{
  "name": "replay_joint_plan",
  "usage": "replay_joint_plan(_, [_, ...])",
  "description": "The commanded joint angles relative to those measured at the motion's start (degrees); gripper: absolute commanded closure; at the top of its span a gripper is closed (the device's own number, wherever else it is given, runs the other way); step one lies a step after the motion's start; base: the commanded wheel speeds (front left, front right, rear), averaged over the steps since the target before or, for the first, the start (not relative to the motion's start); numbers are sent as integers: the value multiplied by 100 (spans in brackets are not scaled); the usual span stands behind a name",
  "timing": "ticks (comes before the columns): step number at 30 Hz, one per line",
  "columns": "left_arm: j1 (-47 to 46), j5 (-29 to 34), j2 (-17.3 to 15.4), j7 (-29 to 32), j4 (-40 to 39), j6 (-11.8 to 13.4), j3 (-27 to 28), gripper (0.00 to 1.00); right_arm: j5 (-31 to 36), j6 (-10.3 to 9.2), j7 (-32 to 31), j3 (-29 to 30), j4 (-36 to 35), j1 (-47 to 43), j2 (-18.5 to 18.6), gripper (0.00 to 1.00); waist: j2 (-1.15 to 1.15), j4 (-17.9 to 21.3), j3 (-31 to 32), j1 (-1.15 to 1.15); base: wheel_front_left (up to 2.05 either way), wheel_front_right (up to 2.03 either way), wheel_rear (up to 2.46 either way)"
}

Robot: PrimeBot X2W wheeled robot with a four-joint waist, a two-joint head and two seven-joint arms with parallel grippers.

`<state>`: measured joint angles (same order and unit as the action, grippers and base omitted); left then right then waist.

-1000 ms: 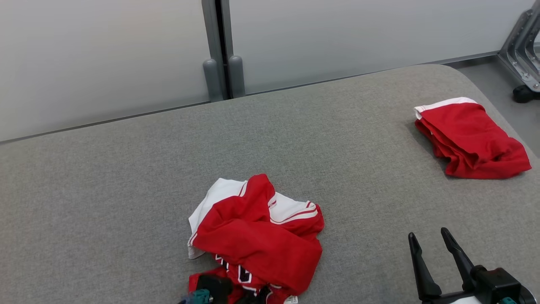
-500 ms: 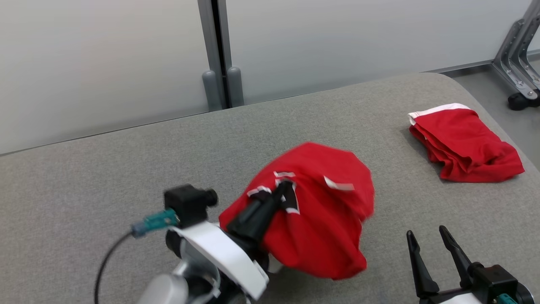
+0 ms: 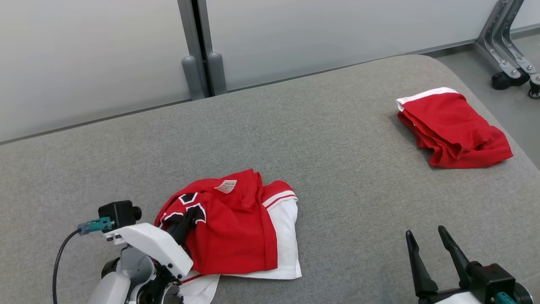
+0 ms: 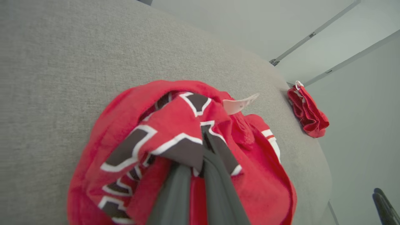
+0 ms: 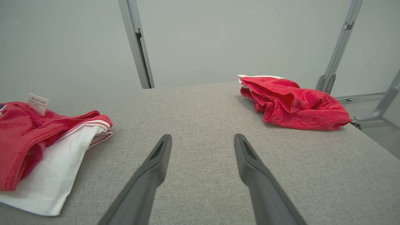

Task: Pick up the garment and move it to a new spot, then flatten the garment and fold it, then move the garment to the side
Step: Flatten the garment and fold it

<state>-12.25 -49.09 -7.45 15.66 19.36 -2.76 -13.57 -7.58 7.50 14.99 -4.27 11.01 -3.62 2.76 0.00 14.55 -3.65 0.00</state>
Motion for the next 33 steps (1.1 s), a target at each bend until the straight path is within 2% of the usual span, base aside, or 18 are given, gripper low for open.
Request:
replay_joint_plan(1, [-185,71,19,-190,269,-67,33,16,-42,-1,27,29,-3,11,27,0,0,-18,-57,0,0,0,0])
replay_joint_plan(2, [-197,135,20,-286,378,-74,14,0,-41,-1,28,41,-2,7,26,0,0,-29,-60,0,0,0,0])
replay_joint_plan(4, [-188,335,-66,-481,513,-50,-59,0,-30,-1,28,68,12,1,26,0,0,-50,-52,0,0,0,0])
replay_joint_plan(9, [201,816,-246,-819,204,313,-152,0,-1,-1,28,99,9,4,27,0,0,-73,42,0,0,0,0])
replay_joint_plan(15, [914,1287,-659,-673,-977,917,-231,0,-30,-1,28,112,-69,-65,27,0,0,-116,109,0,0,0,0])
replay_joint_plan(19, [1013,1628,-847,-459,-1833,1118,-444,0,-46,-1,28,78,-112,-15,26,0,0,-126,62,0,0,0,0])
replay_joint_plan(23, [612,2006,-915,-35,-2196,1031,-923,0,-76,-1,27,10,-153,102,26,0,0,-77,-74,0,0,0,0])
replay_joint_plan(25, [293,2086,-791,149,-2183,946,-1159,0,-116,-1,28,-45,-162,171,26,0,0,-19,-181,0,0,0,0])
replay_joint_plan(30, [-626,2390,-633,630,-1458,628,-1687,0,-259,-1,27,-155,-176,308,26,0,0,177,-472,0,0,0,0])
replay_joint_plan(33, [-1087,2570,-672,970,-790,451,-1929,0,-362,-1,27,-219,-141,348,26,0,0,318,-609,0,0,0,0])
